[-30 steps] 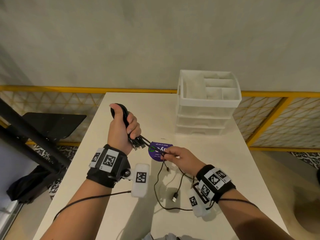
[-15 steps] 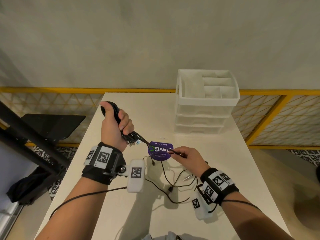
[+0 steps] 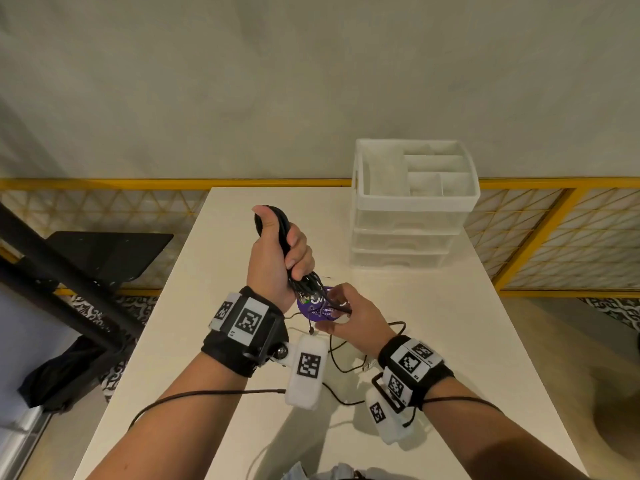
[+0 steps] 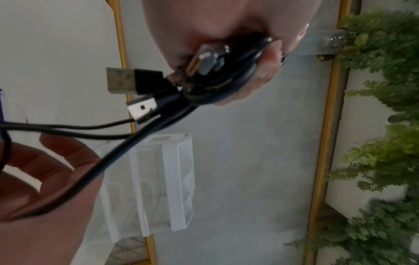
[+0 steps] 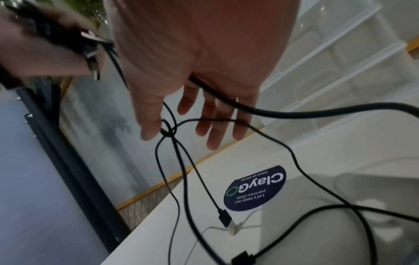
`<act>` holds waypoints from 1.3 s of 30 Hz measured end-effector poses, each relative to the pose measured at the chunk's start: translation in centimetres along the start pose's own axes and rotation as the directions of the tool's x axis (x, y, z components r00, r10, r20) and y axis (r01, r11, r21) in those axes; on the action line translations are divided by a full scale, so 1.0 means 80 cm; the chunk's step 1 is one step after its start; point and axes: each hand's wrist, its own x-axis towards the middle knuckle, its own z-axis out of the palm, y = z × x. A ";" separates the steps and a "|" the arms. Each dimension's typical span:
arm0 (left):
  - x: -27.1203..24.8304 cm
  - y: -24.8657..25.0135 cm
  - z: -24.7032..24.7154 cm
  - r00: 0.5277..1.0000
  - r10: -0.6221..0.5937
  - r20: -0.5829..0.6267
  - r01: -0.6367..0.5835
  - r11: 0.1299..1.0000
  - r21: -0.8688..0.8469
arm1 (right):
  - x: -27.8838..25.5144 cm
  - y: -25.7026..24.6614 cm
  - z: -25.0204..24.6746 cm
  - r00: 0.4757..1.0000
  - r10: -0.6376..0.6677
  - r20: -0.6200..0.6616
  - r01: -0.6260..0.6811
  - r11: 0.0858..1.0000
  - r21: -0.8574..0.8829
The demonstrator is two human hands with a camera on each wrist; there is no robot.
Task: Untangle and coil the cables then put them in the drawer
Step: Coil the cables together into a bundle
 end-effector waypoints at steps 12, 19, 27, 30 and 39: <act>0.009 0.029 -0.021 0.990 0.086 -0.109 -0.084 0.996 0.023 | 0.004 0.015 -0.022 0.985 0.157 -0.074 -0.135 0.962 0.236; 0.009 0.034 -0.033 0.981 0.126 -0.148 -0.124 0.992 0.028 | 0.004 0.021 -0.033 0.988 -0.005 -0.155 -0.012 0.994 -0.107; 0.001 0.007 -0.014 0.991 0.083 -0.107 -0.075 0.994 0.074 | 0.001 -0.020 -0.003 0.967 -0.253 0.038 0.253 0.968 0.007; 0.001 0.002 -0.011 0.995 0.062 -0.082 -0.056 0.996 0.069 | 0.001 -0.020 0.004 0.987 -0.156 0.041 0.153 0.986 0.070; 0.003 0.000 -0.012 0.997 0.030 -0.070 -0.024 0.997 0.074 | -0.008 -0.024 0.004 0.982 -0.142 0.126 0.125 0.983 0.137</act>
